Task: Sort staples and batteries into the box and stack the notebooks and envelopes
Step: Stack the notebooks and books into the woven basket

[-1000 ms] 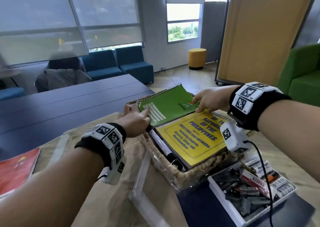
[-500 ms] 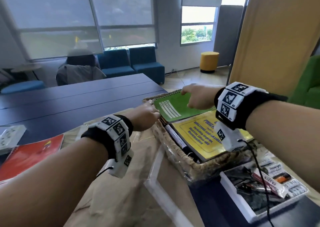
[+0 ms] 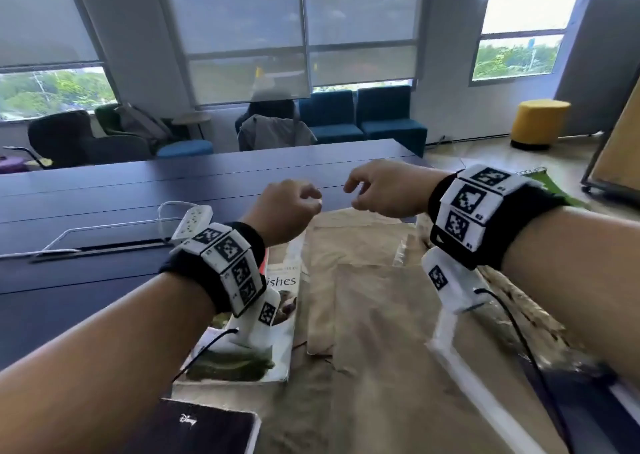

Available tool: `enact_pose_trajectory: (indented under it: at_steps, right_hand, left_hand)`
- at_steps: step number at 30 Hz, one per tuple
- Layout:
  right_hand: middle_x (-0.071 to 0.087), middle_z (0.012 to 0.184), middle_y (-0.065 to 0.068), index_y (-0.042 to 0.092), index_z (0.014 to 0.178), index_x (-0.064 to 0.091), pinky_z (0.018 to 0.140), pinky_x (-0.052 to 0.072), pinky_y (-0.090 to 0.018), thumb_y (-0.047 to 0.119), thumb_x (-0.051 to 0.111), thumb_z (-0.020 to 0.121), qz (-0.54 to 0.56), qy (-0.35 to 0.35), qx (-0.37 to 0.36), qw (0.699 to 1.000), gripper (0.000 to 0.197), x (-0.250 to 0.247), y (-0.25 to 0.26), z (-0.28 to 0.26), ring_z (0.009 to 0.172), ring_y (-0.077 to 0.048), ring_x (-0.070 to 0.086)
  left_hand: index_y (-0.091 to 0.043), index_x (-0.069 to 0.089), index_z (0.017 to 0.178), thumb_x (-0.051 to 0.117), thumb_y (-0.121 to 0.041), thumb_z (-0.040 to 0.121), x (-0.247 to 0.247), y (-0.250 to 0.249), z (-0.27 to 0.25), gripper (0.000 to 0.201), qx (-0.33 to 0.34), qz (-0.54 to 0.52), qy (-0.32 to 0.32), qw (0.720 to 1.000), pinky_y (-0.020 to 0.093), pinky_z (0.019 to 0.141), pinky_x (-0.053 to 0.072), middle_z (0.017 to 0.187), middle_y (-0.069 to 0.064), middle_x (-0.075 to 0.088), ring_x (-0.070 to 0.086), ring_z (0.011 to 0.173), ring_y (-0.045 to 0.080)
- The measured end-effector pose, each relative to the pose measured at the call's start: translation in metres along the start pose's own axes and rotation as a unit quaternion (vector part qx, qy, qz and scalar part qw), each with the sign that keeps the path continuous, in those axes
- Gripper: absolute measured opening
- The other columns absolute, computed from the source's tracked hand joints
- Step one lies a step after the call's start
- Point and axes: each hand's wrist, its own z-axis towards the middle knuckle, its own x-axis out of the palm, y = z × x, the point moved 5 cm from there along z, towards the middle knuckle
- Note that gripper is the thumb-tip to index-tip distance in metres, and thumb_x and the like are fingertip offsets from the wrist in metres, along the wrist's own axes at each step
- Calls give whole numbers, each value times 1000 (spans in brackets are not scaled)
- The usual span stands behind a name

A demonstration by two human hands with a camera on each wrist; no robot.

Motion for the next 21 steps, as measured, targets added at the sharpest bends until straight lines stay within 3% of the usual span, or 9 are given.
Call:
enact_pose_trajectory:
  at_steps: [2, 4, 6, 8, 11, 15, 16, 19, 21]
  right_hand:
    - [66, 124, -12, 13, 138, 58, 83, 54, -36, 19, 59, 102, 69, 59, 8, 996, 36, 29, 16, 8, 101, -24, 63]
    - [67, 108, -12, 14, 132, 57, 78, 57, -37, 16, 57, 103, 114, 118, 26, 986, 29, 60, 27, 12, 92, -22, 65]
    - [66, 98, -10, 14, 122, 59, 74, 56, -35, 14, 58, 102, 123, 156, 43, 979, 20, 86, 32, 18, 87, -22, 64]
    - [64, 93, -12, 10, 115, 61, 67, 54, -31, 15, 62, 100, 121, 182, 61, 974, 15, 106, 34, 24, 81, -22, 61]
    - [58, 84, -10, 5, 100, 63, 58, 50, -27, 19, 67, 98, 94, 195, 82, 973, 15, 122, 33, 31, 75, -22, 56]
    - [61, 92, -13, -6, 121, 63, 66, 51, -32, 27, 76, 93, 72, 179, 89, 977, 46, 137, 33, 42, 81, -24, 55]
    - [63, 99, -14, -6, 126, 61, 68, 49, -32, 29, 77, 92, 69, 175, 87, 978, 51, 141, 33, 45, 82, -23, 54]
    - [61, 112, -9, 2, 131, 52, 61, 43, -28, 33, 84, 84, 72, 146, 76, 984, 66, 153, 32, 53, 85, -22, 55]
    - [59, 118, -6, 7, 131, 45, 75, 46, -33, 37, 89, 76, 77, 115, 65, 988, 77, 162, 30, 60, 100, -23, 56]
  left_hand:
    - [-12, 69, 125, 59, -30, 96, -9, 40, -10, 35, -69, 10, 17, 997, 35, 93, 49, 119, 5, 70, 63, 107, 24]
    - [-11, 60, 135, 60, -32, 99, -10, 83, -23, 41, -143, 62, 67, 986, 37, 101, 47, 132, 11, 64, 60, 117, 28]
    - [-17, 49, 146, 59, -46, 97, -10, 124, -37, 58, -220, 154, 124, 955, 37, 111, 40, 147, 16, 51, 50, 132, 33]
    - [-22, 39, 153, 54, -62, 93, -13, 157, -49, 73, -273, 232, 140, 923, 41, 117, 35, 158, 19, 36, 41, 141, 38]
    - [-25, 23, 159, 51, -77, 88, -10, 181, -57, 93, -335, 242, 141, 900, 47, 121, 28, 165, 21, 16, 31, 147, 44]
    - [-32, 23, 157, 57, -92, 68, -1, 204, -56, 112, -361, 186, 146, 902, 49, 122, 26, 156, 20, 21, 34, 143, 45]
    - [-33, 24, 156, 59, -94, 61, 0, 209, -55, 118, -360, 166, 150, 906, 50, 121, 26, 152, 19, 23, 36, 142, 44]
    - [-35, 26, 151, 60, -103, 35, -1, 218, -52, 139, -352, 136, 162, 912, 49, 120, 31, 141, 16, 30, 41, 136, 39]
    - [-37, 26, 149, 56, -106, 16, -2, 225, -50, 153, -354, 120, 165, 913, 49, 117, 35, 139, 15, 34, 44, 132, 38]
